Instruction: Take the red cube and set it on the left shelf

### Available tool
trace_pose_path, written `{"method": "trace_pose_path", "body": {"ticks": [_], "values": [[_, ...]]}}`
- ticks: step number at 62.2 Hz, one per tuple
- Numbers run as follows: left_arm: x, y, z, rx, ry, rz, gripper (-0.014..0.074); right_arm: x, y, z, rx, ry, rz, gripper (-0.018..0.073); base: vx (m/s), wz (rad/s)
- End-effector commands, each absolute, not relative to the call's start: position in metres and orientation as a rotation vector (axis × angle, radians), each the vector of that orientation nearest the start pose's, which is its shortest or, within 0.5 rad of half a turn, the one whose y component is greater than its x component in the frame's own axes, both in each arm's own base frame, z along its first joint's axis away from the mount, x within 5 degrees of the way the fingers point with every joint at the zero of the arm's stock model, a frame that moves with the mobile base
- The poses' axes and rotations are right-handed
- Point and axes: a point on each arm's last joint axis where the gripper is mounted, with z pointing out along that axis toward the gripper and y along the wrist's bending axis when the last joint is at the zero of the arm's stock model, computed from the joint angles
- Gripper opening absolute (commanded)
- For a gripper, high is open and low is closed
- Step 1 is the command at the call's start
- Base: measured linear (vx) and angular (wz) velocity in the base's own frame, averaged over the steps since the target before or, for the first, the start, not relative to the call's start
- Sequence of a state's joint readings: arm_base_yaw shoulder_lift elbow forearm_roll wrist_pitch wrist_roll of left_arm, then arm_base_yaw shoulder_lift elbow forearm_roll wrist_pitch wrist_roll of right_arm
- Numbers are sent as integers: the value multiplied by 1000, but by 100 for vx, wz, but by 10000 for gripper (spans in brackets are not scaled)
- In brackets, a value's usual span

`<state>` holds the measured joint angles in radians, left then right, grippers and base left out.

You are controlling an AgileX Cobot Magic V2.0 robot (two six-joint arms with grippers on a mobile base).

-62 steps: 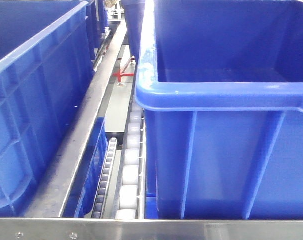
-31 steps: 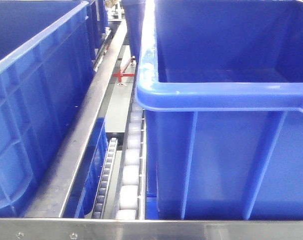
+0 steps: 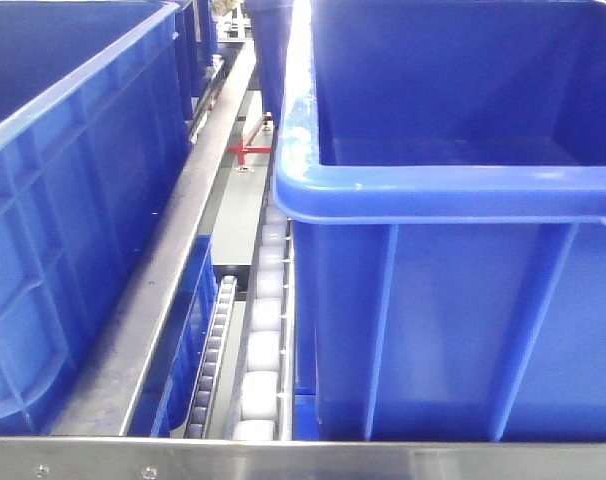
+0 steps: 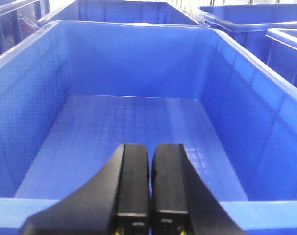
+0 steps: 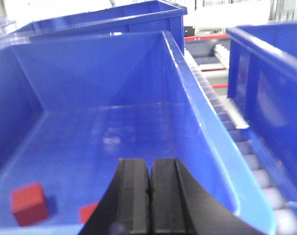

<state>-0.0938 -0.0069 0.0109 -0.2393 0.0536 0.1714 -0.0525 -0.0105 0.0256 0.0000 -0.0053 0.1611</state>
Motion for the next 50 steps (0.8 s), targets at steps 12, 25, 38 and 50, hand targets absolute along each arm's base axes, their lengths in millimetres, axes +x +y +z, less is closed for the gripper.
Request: {"method": "trace_pose_path", "body": {"ticks": [12,25,38,50], "values": [[56,-5,205,17,1469,-133,102,53,-3,219,160,1380,92,55,0,0],[56,-5,205,17,1469,-133,102,53,-3,219,136,1381,68,55,0,0],[56,-5,205,17,1469,-133,102,51,-2,226,50,1316,-6,55,0,0],[56,-5,205,17,1469,-133,102,51,-2,226,47,1318,-11,55,0,0]]}}
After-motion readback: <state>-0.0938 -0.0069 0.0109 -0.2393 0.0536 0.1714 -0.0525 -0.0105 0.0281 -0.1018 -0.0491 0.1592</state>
